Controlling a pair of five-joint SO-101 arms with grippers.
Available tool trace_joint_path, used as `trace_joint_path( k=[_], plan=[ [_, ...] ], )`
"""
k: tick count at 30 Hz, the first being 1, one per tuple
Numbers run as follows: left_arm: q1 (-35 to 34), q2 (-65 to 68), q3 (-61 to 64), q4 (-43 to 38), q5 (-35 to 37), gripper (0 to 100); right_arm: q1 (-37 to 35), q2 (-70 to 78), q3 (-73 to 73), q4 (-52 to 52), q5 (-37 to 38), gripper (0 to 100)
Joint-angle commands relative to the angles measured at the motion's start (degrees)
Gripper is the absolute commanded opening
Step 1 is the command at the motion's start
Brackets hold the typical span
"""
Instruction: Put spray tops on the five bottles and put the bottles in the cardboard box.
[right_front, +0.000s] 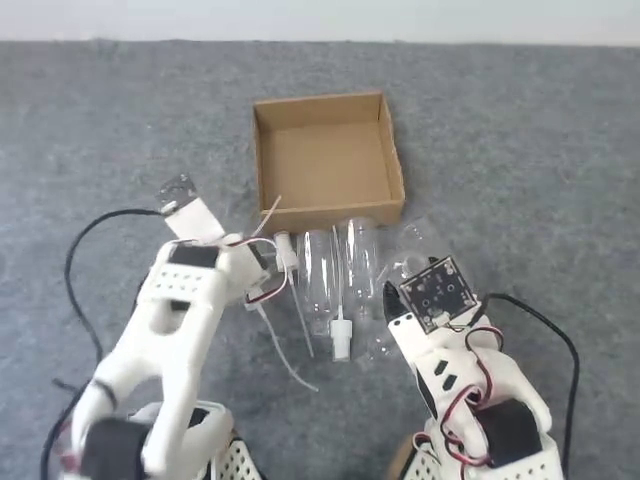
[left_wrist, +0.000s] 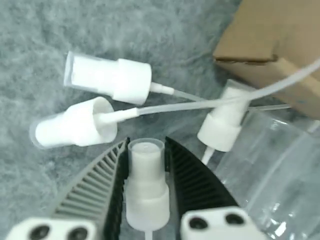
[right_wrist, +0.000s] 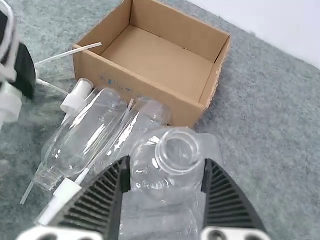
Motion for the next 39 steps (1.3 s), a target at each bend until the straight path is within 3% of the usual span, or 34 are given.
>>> trace_joint_path(
  k=[1, 10, 19, 32, 39],
  plan=[
    [-0.09, -12.13, 3.03, -2.02, 0.18, 1, -0.48, -0.92, -5.19, 2.15, 1.23, 10.6],
    [-3.43, -27.78, 11.21, -7.21, 0.09, 1, -0.66, -0.92, -8.0, 2.24, 1.23, 7.3],
    [-3.52, -39.56, 16.84, -7.74, 0.09, 1, -9.71, 0.4, -14.07, 2.24, 4.04, 7.3],
    [-3.69, -50.55, 21.32, -7.82, 0.09, 1, -12.26, 32.13, -38.51, 2.68, 3.96, 6.9],
    [-8.7, -51.34, 21.32, -8.09, 0.18, 1, -16.22, 40.66, -40.26, 2.86, 1.93, 6.9]
  ],
)
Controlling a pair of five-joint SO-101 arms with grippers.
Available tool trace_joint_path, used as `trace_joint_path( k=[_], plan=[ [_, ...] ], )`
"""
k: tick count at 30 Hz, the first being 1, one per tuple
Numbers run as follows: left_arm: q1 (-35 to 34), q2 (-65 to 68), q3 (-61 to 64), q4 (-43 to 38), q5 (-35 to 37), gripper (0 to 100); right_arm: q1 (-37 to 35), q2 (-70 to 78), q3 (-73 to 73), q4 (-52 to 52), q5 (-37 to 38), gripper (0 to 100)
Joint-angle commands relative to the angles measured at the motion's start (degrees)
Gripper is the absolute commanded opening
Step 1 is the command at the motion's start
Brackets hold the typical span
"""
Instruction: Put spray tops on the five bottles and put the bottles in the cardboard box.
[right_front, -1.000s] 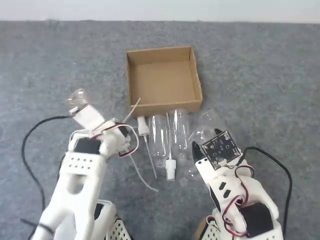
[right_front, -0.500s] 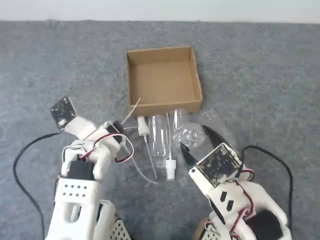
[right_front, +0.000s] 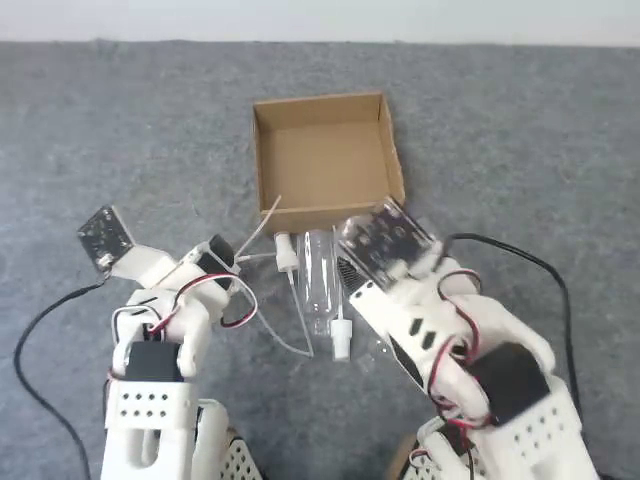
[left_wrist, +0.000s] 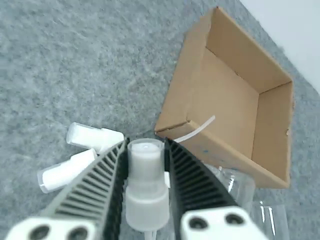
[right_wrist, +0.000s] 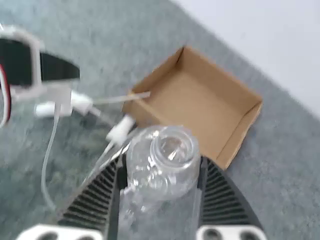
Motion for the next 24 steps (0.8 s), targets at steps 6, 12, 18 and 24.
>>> trace_joint_path(
  k=[6, 12, 18, 24],
  plan=[
    [-1.93, -4.13, -0.92, -1.76, -0.09, 1, -11.38, 4.0, -4.04, 5.58, -1.85, 6.9],
    [-1.93, -11.34, 0.31, -1.41, -0.09, 1, -12.26, 3.91, -1.49, 6.81, -1.41, 6.9],
    [-2.02, -20.57, 1.98, -1.41, -0.18, 1, -12.44, 3.91, 2.29, 6.64, 0.97, 6.9],
    [-4.48, -29.54, 2.24, -1.67, -0.18, 1, -12.18, 3.91, 4.4, 6.64, 1.05, 6.9]
  ],
)
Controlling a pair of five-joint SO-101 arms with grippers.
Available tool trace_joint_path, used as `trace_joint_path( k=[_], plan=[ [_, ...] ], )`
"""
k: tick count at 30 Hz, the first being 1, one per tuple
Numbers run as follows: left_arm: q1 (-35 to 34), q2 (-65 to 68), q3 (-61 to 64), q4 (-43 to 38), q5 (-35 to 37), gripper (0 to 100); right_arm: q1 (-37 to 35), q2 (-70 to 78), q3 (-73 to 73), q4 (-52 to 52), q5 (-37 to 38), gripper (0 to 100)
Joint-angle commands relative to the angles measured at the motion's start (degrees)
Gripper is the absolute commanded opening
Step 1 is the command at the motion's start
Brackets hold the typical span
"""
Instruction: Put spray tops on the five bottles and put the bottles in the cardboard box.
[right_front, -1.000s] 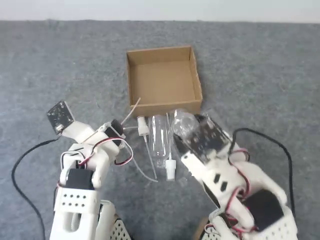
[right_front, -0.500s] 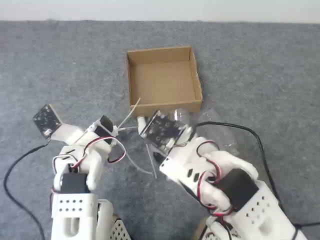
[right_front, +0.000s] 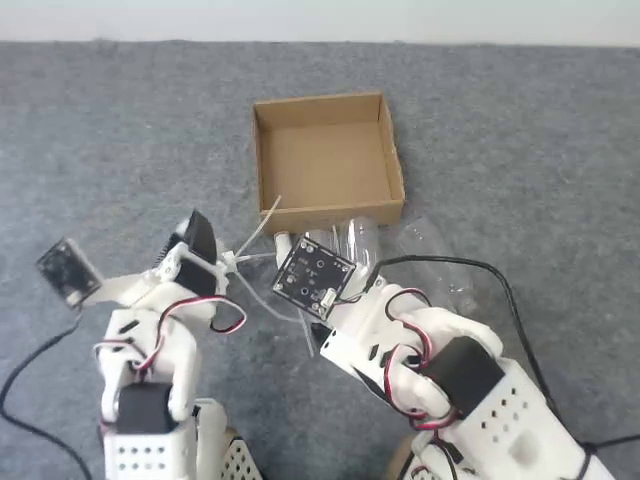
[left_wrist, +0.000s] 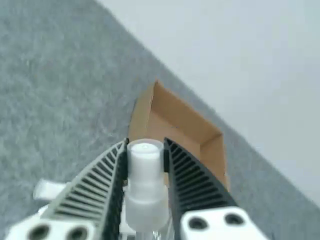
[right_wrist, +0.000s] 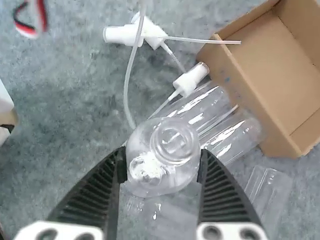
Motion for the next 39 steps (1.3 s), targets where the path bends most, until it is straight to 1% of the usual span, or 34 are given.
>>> trace_joint_path(
  k=[1, 5, 12, 21, 27, 33, 39],
  plan=[
    [-2.81, -7.3, -0.57, -1.67, -0.44, 1, -0.22, 0.04, 0.0, 0.04, 0.7, 6.9],
    [-3.08, -9.67, -1.1, -1.85, -3.16, 1, -0.22, -0.04, 0.09, 0.4, 0.7, 6.9],
    [-3.08, -9.41, -3.82, -7.82, -3.16, 1, -0.13, -0.04, 0.7, 0.13, 0.7, 6.9],
    [-2.81, -9.41, -12.09, -7.74, -2.99, 1, -0.13, -0.04, 2.11, -0.48, 0.7, 6.9],
    [2.46, -9.41, -15.25, -7.47, -2.99, 1, 0.04, -0.04, 2.37, -1.1, 0.7, 6.9],
    [5.63, -9.41, -16.48, -7.47, -3.16, 1, 4.35, 0.04, 4.75, -4.97, 0.7, 6.9],
    [9.49, -9.41, -16.48, -7.47, -3.16, 1, 4.62, 0.04, 4.84, -5.14, 0.7, 6.9]
  ],
)
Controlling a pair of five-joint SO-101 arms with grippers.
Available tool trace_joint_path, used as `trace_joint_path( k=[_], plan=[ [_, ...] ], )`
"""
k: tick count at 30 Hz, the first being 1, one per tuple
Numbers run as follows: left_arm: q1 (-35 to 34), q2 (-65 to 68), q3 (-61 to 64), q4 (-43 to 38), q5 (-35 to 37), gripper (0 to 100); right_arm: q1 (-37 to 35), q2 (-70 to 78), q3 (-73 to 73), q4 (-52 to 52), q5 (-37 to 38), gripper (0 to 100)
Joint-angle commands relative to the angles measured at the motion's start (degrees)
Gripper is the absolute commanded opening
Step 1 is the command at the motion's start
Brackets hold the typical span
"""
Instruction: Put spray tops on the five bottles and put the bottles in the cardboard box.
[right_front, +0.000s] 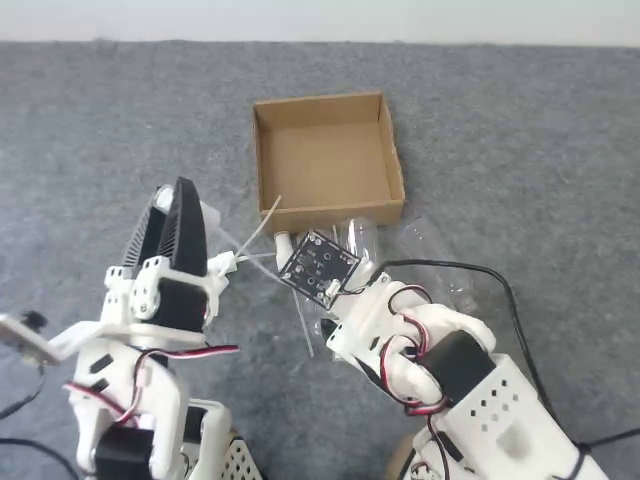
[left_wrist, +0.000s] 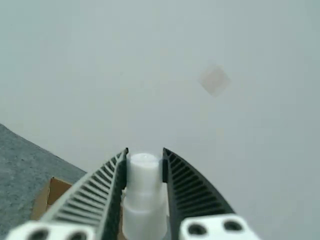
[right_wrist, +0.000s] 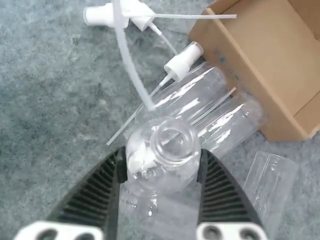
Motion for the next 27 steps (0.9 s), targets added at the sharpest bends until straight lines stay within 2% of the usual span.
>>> trace_joint_path(
  k=[1, 8, 19, 22, 27],
  plan=[
    [2.29, -1.32, -3.12, -1.67, -0.7, 1, 1.01, 0.04, -0.53, -1.45, 0.62, 6.9],
    [5.1, -1.32, -2.77, -1.76, -0.53, 1, 0.92, 0.04, -0.26, -1.63, 0.62, 6.9],
    [4.48, -1.32, -0.22, -1.85, -0.53, 1, 0.92, 0.04, -0.26, -1.63, 0.62, 6.9],
    [-0.44, -1.32, -0.57, -1.93, -0.35, 1, 0.92, 0.13, 0.18, -1.89, 0.62, 6.9],
    [-13.8, -1.32, -0.31, -1.93, 6.59, 1, 0.92, 0.66, 5.19, -9.27, 0.53, 7.0]
  ],
)
